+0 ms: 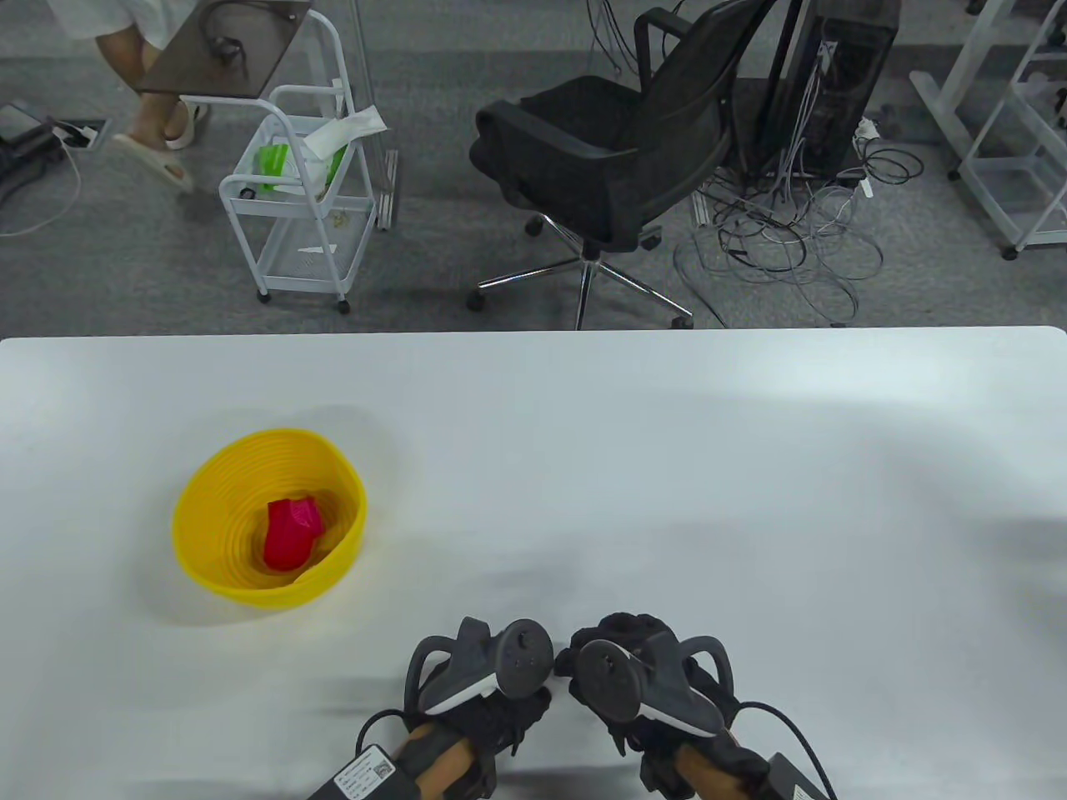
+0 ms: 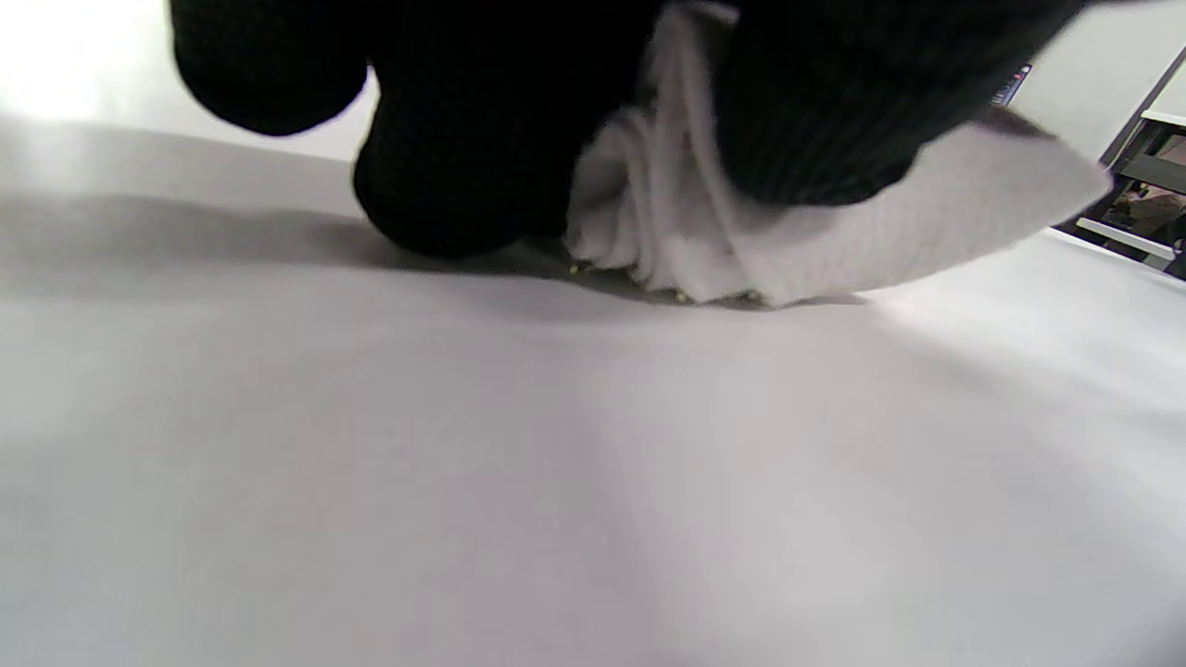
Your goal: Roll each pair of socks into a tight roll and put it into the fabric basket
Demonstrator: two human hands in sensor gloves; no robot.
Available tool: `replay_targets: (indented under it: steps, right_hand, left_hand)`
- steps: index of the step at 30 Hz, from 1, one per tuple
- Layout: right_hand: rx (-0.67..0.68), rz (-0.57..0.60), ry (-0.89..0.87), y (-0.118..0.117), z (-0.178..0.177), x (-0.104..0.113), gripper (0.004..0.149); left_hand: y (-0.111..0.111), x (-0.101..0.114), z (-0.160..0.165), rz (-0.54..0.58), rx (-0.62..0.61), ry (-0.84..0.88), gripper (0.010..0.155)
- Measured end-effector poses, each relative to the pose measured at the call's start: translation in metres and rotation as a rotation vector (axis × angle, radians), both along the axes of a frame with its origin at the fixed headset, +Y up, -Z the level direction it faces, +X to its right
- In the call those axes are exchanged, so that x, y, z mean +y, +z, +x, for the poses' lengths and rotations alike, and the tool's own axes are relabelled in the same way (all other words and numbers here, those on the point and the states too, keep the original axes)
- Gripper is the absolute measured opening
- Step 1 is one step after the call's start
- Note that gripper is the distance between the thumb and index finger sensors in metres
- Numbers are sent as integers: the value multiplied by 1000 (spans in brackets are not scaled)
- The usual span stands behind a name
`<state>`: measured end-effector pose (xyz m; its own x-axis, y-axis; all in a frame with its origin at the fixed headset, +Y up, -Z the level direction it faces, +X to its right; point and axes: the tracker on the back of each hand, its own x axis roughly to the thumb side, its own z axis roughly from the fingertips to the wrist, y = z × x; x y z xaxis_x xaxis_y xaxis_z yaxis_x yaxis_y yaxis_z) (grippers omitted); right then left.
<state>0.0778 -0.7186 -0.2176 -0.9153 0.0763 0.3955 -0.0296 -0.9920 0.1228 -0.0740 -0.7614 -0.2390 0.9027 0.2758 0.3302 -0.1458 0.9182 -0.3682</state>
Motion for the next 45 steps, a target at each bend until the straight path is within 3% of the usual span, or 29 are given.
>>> replay_targets:
  steps: [12,21,30,34,39,45]
  right_hand:
    - [-92,-112,41,-15,8,-23,51]
    - [-153,-202,14,-23,11,-40,61]
    - [-168,-203,-9,-23,7,-40,62]
    - [-183,-257,-106,-27,16,-36,60]
    - [-121,-226,-300,-22,20,-12,59]
    - [-69,-216,-415,-13,18,-2,58]
  left_hand:
    - [0,7,-6,128,72,6,62]
    - [-3,6,-13,96,105,22,66]
    - [-5,7,-18,71,129,67,69]
    - [-8,10,-27,25,168,163,69]
    - [-10,15,-42,-89,215,431,81]
    - [-12,15,-53,-282,289,708,72]
